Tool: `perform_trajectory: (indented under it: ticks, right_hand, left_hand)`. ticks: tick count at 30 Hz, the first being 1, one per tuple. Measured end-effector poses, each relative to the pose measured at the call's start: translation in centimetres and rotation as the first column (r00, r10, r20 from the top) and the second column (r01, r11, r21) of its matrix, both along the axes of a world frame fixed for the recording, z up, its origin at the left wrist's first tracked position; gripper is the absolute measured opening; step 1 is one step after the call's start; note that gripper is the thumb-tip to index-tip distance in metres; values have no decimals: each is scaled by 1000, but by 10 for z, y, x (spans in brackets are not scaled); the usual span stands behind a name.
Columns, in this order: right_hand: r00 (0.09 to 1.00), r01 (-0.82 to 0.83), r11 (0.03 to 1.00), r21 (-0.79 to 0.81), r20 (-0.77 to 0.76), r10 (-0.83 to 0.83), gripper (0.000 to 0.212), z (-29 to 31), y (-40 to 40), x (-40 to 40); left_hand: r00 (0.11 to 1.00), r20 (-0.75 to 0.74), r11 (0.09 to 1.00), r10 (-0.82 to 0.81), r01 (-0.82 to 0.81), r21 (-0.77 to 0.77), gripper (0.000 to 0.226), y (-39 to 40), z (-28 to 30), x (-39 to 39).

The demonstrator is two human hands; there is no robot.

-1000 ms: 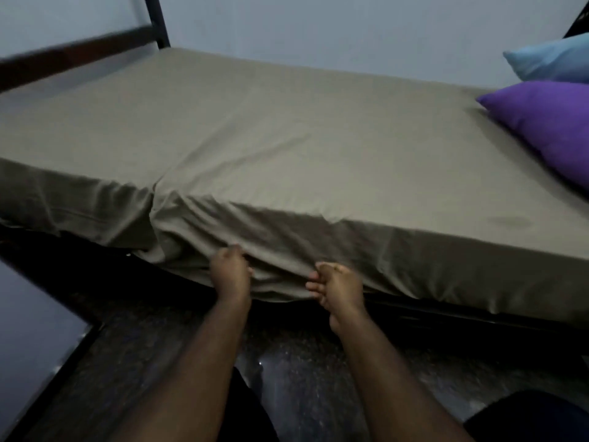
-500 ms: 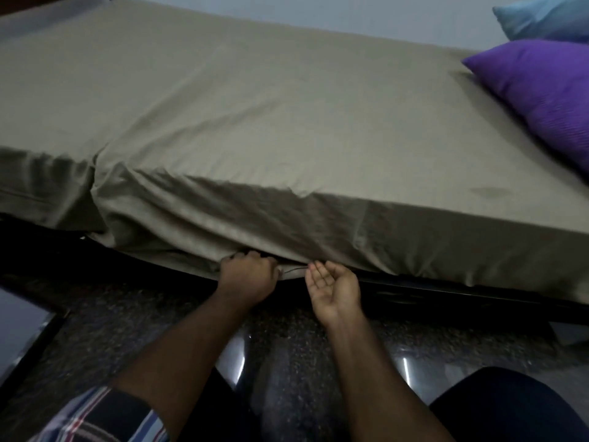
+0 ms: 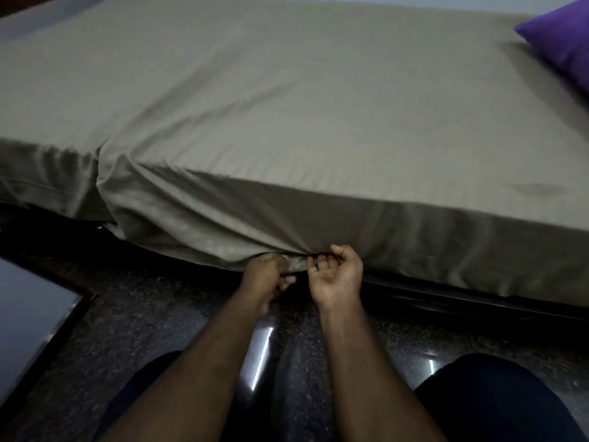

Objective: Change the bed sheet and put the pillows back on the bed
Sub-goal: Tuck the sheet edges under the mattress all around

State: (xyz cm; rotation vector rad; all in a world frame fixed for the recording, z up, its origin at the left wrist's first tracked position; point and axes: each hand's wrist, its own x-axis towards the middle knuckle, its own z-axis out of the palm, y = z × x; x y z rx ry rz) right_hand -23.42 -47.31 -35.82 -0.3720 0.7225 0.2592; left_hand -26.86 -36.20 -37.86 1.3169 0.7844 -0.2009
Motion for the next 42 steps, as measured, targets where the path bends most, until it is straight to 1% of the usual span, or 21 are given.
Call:
perform_trajectory:
  ticks: [1, 2, 4, 7, 9, 11, 14, 15, 17, 19, 22, 23, 24, 27, 29, 32, 35, 36, 38, 40, 42]
  right_hand:
    - [1000, -13, 999, 30, 17, 12, 16, 1, 0, 2]
    - [999, -19, 998, 62, 30, 17, 21, 1, -1, 4]
    - [999, -28, 995, 100, 46, 23, 32, 1, -4, 6]
    - [997, -25, 993, 119, 70, 17, 32, -1, -6, 5]
    - [996, -18, 993, 113, 85, 9, 28, -7, -9, 1]
    - [994, -35, 994, 99, 111, 24, 28, -12, -12, -2]
    - [981, -60, 993, 97, 187, 41, 59, -13, -18, 0]
    - [979, -76, 992, 99, 194, 56, 61, -12, -18, 2]
    - [979, -91, 987, 131, 194, 65, 65, -10, -16, 8]
    - [979, -76, 984, 164, 200, 43, 76, -12, -12, 12]
    - [983, -23, 983, 180, 181, -10, 88, -12, -2, 11]
    - [985, -1, 983, 183, 167, -30, 90, -10, 2, 9]
    - [987, 21, 983, 181, 153, -49, 91, -10, 7, 5]
    - [985, 38, 987, 159, 159, -63, 84, -8, 20, -13]
    - [982, -53, 989, 140, 185, 27, 67, -1, 32, -28]
    - [973, -204, 978, 41, 123, 197, 46, 8, 46, -47]
    - [943, -312, 948, -69, 100, 318, 15, 12, 53, -66]
    - [933, -336, 936, -101, 95, 346, 13, 13, 55, -71]
    - [929, -347, 924, -163, 78, 363, 13, 12, 56, -78]
    - [931, -342, 916, -210, 58, 361, 12, 9, 60, -82]
    - [927, -351, 907, -235, 54, 372, 12, 10, 76, -79]
  left_hand:
    - [988, -16, 954, 154, -154, -256, 18, -3, 3, 3]
    - [958, -44, 853, 283, -272, -446, 27, -5, 5, 6]
    - [895, -78, 654, 440, -378, -655, 53, -4, 10, 14]
    - [801, -117, 462, 587, -450, -764, 79, -12, 27, 29]
    - [717, -135, 372, 684, -502, -780, 79, -20, 30, 43]
    - [651, -140, 333, 746, -547, -768, 76, -23, 29, 57]
    - [630, -160, 338, 760, -593, -731, 81, -26, 24, 70]
    - [638, -140, 347, 757, -574, -741, 82, -26, 23, 70]
    - [688, -45, 403, 725, -476, -782, 78, -23, 23, 65]
    - [737, 0, 461, 676, -423, -780, 71, -11, 20, 54]
    - [844, -49, 588, 534, -412, -696, 84, 8, 25, 19]
    - [850, -58, 620, 523, -426, -659, 85, 18, 24, 8]
    - [829, -64, 634, 556, -472, -612, 81, 31, 20, 1]
    - [731, -39, 559, 681, -553, -618, 74, 65, 17, 0]
    - [711, -29, 519, 702, -539, -664, 81, 71, 26, 15]
    - [684, -49, 480, 728, -559, -676, 87, 70, 32, 31]
    - [651, -2, 442, 759, -517, -733, 85, 90, 22, 48]
    - [646, 15, 442, 763, -505, -741, 84, 96, 20, 53]
    - [654, -3, 430, 756, -501, -751, 83, 103, 19, 57]
    - [717, 7, 445, 697, -425, -789, 85, 109, 19, 48]
    - [826, 36, 540, 563, -335, -772, 83, 126, 17, 32]
